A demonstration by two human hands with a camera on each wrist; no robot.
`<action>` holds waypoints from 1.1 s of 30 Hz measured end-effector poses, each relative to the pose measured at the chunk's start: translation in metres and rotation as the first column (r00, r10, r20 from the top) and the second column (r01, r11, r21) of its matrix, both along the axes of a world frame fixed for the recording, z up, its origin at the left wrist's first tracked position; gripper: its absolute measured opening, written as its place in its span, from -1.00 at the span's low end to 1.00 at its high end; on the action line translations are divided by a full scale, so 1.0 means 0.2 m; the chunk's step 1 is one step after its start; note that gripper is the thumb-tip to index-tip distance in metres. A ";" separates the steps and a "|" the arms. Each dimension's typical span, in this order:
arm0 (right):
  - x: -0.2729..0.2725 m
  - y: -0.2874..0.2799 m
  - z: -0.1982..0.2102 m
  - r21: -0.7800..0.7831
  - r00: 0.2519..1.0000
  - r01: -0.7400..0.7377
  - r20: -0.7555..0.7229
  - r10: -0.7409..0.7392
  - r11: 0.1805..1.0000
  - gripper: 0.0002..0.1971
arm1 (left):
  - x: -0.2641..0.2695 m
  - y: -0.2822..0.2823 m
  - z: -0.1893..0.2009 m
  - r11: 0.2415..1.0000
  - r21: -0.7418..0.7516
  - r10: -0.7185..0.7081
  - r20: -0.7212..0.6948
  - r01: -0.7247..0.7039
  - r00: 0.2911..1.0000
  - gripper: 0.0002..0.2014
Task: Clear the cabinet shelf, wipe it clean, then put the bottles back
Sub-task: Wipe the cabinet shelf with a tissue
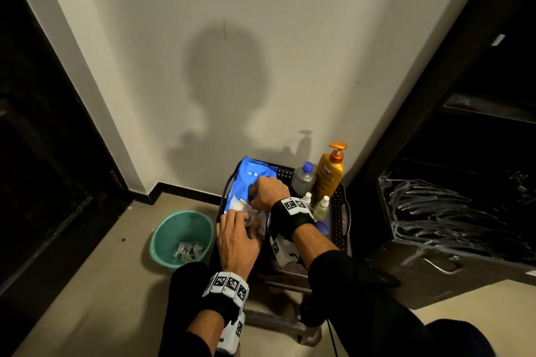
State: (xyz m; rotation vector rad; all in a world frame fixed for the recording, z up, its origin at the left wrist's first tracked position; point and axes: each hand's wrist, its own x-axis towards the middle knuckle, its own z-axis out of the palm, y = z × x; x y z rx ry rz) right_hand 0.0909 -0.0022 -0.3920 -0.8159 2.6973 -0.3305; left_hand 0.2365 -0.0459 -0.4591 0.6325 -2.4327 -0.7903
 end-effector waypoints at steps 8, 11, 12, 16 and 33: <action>0.04 0.02 -0.02 -0.167 0.990 0.140 0.029 -0.137 0.976 -0.84 | 0.00 0.00 0.02 1.000 0.008 0.003 0.040 -0.004 0.999 -0.74; 0.03 0.05 -0.01 -0.284 0.959 0.266 0.170 -0.225 0.921 -0.88 | 0.00 0.01 0.03 1.000 -0.015 0.008 0.034 -0.007 0.999 -0.72; 0.01 0.06 -0.03 -0.325 0.950 0.294 0.205 -0.237 0.899 -0.89 | 0.00 0.01 0.03 1.000 -0.020 0.008 0.030 -0.007 1.000 -0.71; -0.02 0.11 -0.03 -0.464 0.905 0.419 0.288 -0.314 0.780 -0.77 | 0.00 0.03 0.04 0.999 -0.033 -0.007 0.062 0.010 0.998 -0.67; 0.32 0.87 0.23 -0.350 0.359 0.933 0.908 0.214 -0.078 -0.52 | 0.01 -0.01 -0.03 0.997 -0.083 -0.018 -0.126 0.008 0.992 -0.83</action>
